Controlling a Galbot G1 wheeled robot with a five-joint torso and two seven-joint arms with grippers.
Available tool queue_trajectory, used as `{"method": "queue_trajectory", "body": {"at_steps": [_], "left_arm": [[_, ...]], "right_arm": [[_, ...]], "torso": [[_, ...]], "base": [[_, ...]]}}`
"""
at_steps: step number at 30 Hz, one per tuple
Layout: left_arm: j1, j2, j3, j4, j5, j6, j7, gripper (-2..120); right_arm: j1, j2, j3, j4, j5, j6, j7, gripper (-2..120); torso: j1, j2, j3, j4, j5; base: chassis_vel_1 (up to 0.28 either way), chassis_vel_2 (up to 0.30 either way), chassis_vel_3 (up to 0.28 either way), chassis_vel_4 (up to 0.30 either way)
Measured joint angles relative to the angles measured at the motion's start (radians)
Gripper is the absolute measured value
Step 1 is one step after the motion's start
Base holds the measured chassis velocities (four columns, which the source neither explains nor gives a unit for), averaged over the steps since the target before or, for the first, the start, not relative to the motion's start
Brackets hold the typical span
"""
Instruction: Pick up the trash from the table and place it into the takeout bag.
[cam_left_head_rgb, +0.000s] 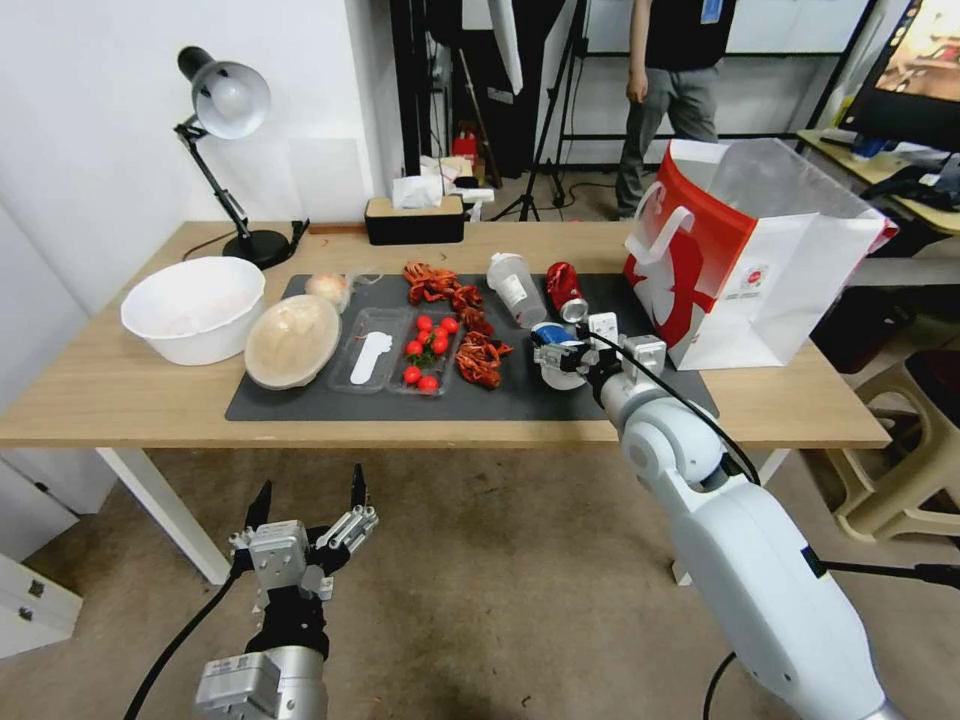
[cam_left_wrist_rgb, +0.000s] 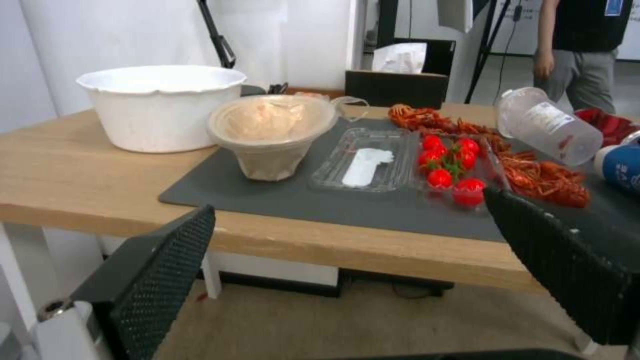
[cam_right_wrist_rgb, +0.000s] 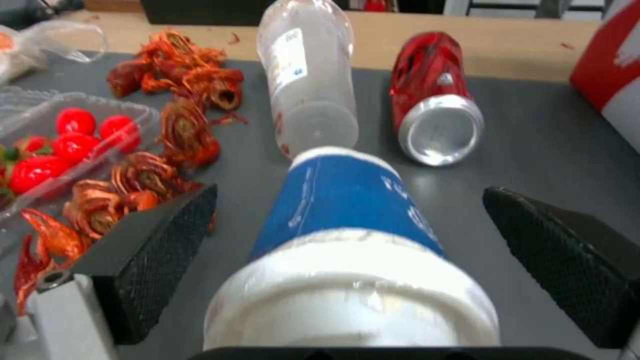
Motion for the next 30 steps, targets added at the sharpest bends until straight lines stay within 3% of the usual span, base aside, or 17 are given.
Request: {"method": "queue_trajectory", "body": {"at_steps": [11,29,30], "left_arm": [[0.003,0.000,0.005,-0.003,0.004,-0.011,-0.003,100],[0.005,0.000,0.006,-0.008,0.005,-0.018,-0.010,100],[0.007,0.000,0.010,-0.012,0.003,-0.017,-0.010,100]], "right_arm": [[-0.018,0.011,0.000,0.016,0.008,-0.063,0.052,100],[-0.036,0.037,0.005,-0.006,0.034,-0.071,0.077,100],[-0.038,0.037,0.005,-0.007,0.034,-0.071,0.078,95]], "torso": [[0.000,0.000,0.000,0.0001,0.0001],[0.000,0.000,0.000,0.0000,0.0001],[0.000,0.000,0.000,0.0001,0.0001]], "base": [[0.000,0.000,0.000,0.000],[0.000,0.000,0.000,0.000],[0.000,0.000,0.000,0.000]]}}
